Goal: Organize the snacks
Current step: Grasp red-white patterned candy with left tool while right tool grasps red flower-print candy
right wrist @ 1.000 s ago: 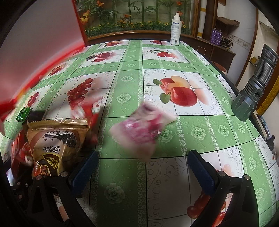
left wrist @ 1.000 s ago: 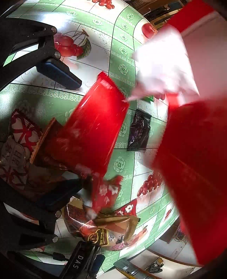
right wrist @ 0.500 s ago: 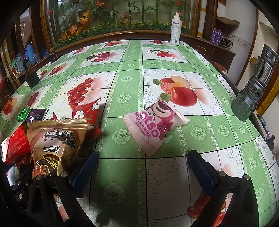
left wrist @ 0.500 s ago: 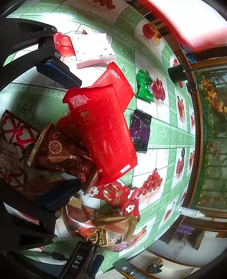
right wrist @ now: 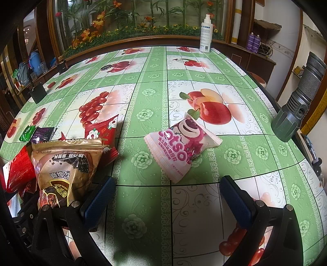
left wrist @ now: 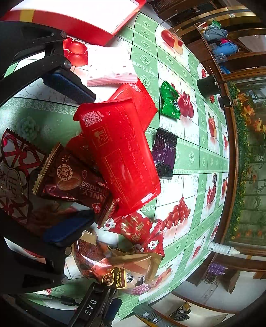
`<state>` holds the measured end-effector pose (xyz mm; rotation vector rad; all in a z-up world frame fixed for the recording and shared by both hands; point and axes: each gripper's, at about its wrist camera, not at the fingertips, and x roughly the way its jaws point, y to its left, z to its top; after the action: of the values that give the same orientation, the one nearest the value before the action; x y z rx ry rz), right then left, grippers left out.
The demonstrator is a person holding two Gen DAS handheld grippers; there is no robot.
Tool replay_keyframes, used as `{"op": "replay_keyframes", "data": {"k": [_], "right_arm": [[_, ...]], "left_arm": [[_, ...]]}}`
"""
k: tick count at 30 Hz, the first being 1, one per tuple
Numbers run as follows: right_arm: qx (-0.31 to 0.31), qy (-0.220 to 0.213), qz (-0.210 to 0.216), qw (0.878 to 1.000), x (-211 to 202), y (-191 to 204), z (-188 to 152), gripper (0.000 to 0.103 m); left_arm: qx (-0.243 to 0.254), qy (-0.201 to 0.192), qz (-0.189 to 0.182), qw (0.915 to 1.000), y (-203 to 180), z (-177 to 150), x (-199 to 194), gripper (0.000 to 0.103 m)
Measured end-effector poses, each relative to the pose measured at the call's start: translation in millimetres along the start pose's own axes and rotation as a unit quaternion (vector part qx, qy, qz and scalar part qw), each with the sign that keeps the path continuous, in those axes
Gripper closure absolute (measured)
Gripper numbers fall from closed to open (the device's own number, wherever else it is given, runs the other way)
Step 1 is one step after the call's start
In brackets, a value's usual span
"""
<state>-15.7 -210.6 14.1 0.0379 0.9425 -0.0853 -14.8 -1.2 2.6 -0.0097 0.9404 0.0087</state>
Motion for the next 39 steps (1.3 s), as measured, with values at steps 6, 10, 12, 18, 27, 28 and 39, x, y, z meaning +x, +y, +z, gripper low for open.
{"op": "replay_keyframes", "data": {"k": [6, 10, 12, 18, 27, 28, 39], "right_arm": [[0.0, 0.0, 0.0, 1.0, 0, 0, 0, 0.0], [0.0, 0.0, 0.0, 1.0, 0, 0, 0, 0.0], [0.0, 0.0, 0.0, 1.0, 0, 0, 0, 0.0], [0.0, 0.0, 0.0, 1.0, 0, 0, 0, 0.0], [-0.001, 0.001, 0.001, 1.0, -1, 0, 0, 0.0], [-0.003, 0.001, 0.003, 1.0, -1, -1, 0, 0.0], [0.003, -0.005, 0.049, 0.999, -27, -19, -17, 0.002]], "left_arm": [[0.0, 0.0, 0.0, 1.0, 0, 0, 0, 0.0], [0.0, 0.0, 0.0, 1.0, 0, -1, 0, 0.0], [0.0, 0.0, 0.0, 1.0, 0, 0, 0, 0.0], [0.0, 0.0, 0.0, 1.0, 0, 0, 0, 0.0], [0.0, 0.0, 0.0, 1.0, 0, 0, 0, 0.0], [0.0, 0.0, 0.0, 1.0, 0, 0, 0, 0.0], [-0.001, 0.0, -0.001, 1.0, 0, 0, 0, 0.0]]}}
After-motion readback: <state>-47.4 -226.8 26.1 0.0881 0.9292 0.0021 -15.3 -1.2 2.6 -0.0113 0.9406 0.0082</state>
